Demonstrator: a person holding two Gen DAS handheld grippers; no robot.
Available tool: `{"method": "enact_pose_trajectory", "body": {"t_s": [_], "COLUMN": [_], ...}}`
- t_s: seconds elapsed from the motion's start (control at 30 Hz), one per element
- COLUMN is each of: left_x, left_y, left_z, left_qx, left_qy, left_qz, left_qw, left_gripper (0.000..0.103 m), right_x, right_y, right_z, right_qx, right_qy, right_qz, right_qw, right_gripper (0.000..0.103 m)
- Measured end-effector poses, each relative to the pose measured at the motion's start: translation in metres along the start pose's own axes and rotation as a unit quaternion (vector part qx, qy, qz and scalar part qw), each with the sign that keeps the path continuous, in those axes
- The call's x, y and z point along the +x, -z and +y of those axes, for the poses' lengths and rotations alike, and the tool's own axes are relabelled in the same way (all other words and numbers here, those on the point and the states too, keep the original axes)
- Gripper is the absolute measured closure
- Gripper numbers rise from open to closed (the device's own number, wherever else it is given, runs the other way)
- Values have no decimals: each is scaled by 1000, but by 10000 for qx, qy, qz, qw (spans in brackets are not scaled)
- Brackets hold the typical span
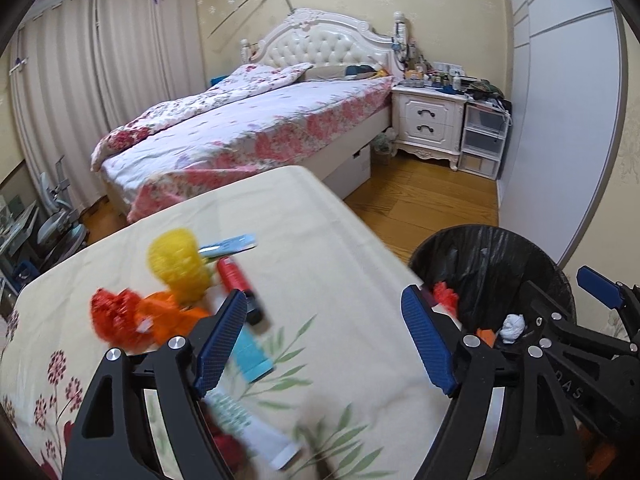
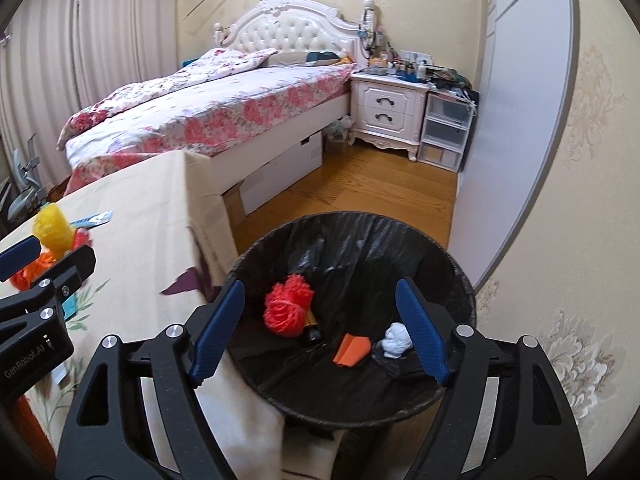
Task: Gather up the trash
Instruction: 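Open both grippers to drop the red mesh ball and white ball into the bin, then move both tools to the table and grasp the dark red ribbon with the left gripper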
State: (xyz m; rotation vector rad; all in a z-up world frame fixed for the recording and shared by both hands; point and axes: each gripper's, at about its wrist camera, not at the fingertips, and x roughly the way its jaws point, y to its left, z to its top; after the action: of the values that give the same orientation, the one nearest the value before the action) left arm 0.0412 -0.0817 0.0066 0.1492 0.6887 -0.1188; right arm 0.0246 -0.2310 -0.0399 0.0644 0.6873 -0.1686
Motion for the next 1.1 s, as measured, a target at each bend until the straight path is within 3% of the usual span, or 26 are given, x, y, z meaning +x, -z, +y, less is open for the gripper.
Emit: {"method": "enact_pose_trajectory", "body": {"t_s": [0.37,0.7,1.1], "left_x": [-22,-6,-3], "left_y": [45,68,72], "left_z": [59,84,83], "left_qx": [-344,-658,-577], "left_qy": [-596,-610,-58], "left_qz": [320,767,821], "left_qw": [9971,9930,9949], "left_gripper": [26,26,66], "right_x": [-21,-25,-25], "right_y": [20,30,34], "right_z": [52,74,89], "right_qx": [-501,-672,-790], "right_qy": [-445,-644,-787], "right_qz": [87,182,234], "right_qw": [9977,9955,9935], "right_gripper": [27,27,27]}}
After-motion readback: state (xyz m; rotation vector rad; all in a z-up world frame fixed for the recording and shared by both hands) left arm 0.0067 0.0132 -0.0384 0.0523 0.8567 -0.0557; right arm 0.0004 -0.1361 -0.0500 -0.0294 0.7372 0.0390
